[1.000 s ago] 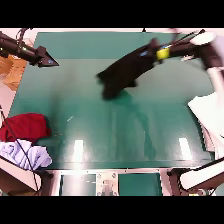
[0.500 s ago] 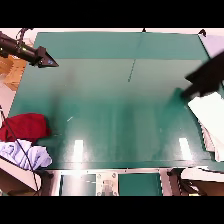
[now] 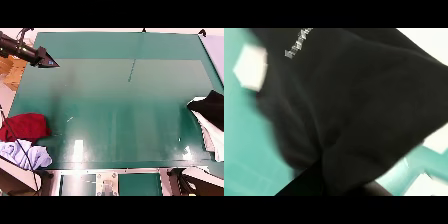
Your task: Fold the shirts.
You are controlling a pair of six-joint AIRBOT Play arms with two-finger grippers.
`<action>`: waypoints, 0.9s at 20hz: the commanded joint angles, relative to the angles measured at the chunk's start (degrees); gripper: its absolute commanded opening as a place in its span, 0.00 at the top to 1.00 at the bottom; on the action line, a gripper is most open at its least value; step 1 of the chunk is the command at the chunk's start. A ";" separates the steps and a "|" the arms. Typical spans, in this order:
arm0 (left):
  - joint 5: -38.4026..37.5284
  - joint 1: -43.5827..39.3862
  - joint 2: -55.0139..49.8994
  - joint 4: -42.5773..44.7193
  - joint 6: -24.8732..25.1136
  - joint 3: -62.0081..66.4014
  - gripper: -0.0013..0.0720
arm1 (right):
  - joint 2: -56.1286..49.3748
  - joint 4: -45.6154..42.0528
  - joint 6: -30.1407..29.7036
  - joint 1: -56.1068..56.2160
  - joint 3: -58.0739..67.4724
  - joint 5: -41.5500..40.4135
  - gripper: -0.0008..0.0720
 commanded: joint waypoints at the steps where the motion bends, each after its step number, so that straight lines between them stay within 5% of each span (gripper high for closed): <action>1: -0.72 -0.02 -0.02 0.02 1.01 -0.02 0.95 | 2.73 -9.84 2.67 -3.93 -13.88 1.20 0.96; 5: -1.09 -0.02 -0.02 0.02 1.03 0.00 0.95 | 2.71 -11.58 2.64 -6.51 -26.95 -9.86 0.92; 6: -1.07 -0.02 -0.02 0.02 1.03 0.00 0.95 | 2.56 -11.58 2.45 -6.84 -28.98 -12.50 0.63; 7: -1.01 -0.02 -0.02 0.02 1.03 0.00 0.95 | 2.25 -11.61 1.46 -6.91 -30.34 -14.56 0.24; 8: -0.28 -0.02 -0.02 0.02 1.03 0.00 0.95 | 2.01 -11.58 0.48 -6.88 -30.60 -15.58 0.21; 11: 2.21 0.00 -0.02 0.00 0.96 0.00 0.95 | 2.01 -8.87 0.44 -5.92 -25.44 -16.20 0.26; 13: 2.84 -0.02 0.13 -0.13 -0.02 0.00 0.95 | 2.01 -1.81 -3.17 -2.64 -18.69 -16.92 0.70; 15: 2.95 -0.02 1.03 -0.39 -1.25 0.00 0.96 | 2.03 8.41 -7.56 3.32 -12.87 -19.69 0.96; 18: 2.82 -0.02 5.79 -0.28 -2.45 -1.73 0.96 | 3.56 18.34 -10.99 15.80 -9.86 -25.79 0.96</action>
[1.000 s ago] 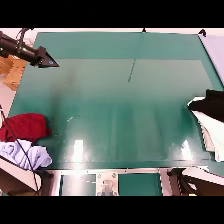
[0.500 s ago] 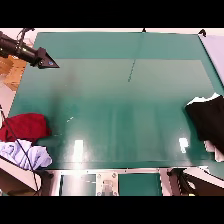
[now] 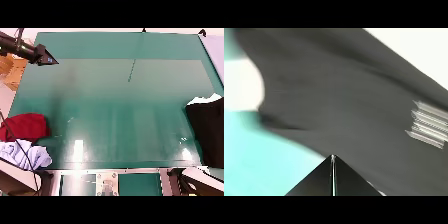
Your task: Fold the shirts.
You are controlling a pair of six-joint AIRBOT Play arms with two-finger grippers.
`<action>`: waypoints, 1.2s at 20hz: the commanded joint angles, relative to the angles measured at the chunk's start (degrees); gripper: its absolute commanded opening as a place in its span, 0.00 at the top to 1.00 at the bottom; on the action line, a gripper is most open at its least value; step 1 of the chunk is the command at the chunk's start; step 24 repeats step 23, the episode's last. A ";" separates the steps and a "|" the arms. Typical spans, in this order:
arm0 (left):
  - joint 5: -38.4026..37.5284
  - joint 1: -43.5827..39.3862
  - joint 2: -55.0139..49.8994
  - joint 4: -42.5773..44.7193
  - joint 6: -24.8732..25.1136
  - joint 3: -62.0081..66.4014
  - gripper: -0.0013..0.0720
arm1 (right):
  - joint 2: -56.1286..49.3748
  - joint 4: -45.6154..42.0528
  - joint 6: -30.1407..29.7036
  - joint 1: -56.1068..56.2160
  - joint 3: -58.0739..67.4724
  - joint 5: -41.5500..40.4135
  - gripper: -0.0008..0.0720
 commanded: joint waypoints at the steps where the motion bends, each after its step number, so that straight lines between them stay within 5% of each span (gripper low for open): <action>1: 0.44 -0.02 5.68 0.04 -1.29 -3.45 0.96 | 1.77 10.78 -5.16 13.81 3.45 -6.25 0.96; 6: 3.61 -0.02 24.48 1.01 0.48 -28.22 0.96 | 11.32 10.56 -8.11 38.32 -14.62 -10.38 0.96; 12: 13.09 -0.02 49.16 6.80 0.63 -63.93 0.95 | 21.03 10.71 -4.61 60.59 -38.38 -21.24 0.96; 24: 17.09 0.00 51.84 7.17 0.63 -69.24 0.95 | 20.94 10.80 -4.63 66.01 -38.86 -20.76 0.96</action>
